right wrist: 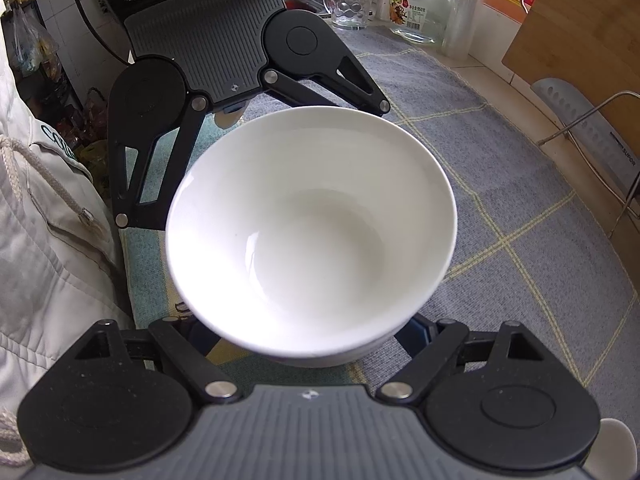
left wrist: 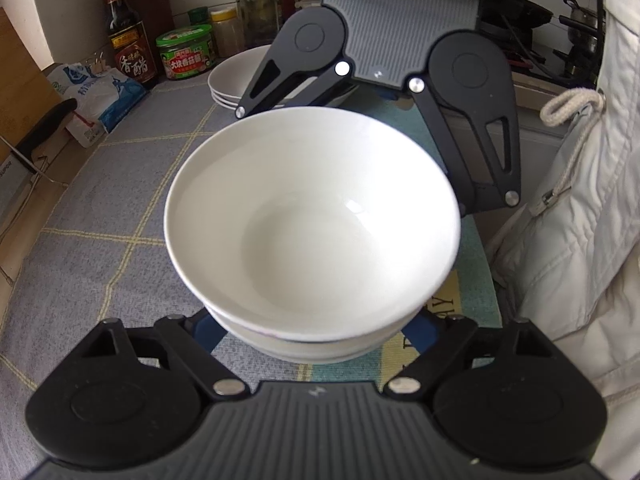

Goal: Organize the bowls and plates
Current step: 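Lift and carry the bowl stack toward the flowered plate stack with both tools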

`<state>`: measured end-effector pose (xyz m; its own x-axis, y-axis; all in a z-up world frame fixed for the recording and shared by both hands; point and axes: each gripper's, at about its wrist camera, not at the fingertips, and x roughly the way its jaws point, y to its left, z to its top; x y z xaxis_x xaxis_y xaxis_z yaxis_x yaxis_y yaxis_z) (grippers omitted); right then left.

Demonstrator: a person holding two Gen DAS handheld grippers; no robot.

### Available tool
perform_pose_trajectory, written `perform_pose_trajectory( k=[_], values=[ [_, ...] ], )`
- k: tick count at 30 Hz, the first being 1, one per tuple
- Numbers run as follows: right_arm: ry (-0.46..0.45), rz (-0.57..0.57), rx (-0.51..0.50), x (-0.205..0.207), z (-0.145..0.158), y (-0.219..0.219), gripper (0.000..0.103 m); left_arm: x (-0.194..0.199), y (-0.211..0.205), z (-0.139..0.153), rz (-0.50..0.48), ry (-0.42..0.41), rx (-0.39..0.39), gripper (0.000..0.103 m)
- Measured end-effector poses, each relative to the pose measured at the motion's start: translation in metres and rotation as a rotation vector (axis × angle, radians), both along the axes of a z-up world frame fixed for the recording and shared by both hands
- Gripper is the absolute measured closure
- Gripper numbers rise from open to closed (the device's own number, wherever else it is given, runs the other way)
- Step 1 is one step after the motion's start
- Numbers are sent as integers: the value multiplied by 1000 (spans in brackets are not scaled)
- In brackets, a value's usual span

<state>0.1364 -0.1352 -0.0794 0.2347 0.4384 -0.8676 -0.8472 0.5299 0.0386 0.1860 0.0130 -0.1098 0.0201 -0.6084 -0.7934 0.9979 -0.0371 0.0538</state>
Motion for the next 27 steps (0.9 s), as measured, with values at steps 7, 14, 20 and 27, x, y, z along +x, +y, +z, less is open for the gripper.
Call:
perform_pose_trajectory(
  k=[7, 14, 20, 27],
  values=[
    [-18, 9, 3, -1, 9, -4, 12, -1, -1, 13, 17, -21, -8, 14],
    [-17, 18, 23, -3, 22, -15, 12, -7, -11, 29, 16, -25, -3, 14],
    [-22, 8, 33, -8, 34, -33, 12, -15, -28, 41, 4, -34, -1, 14],
    [-48, -26, 21, -18, 45, -67, 12, -22, -66, 51, -34, -56, -14, 14]
  ],
)
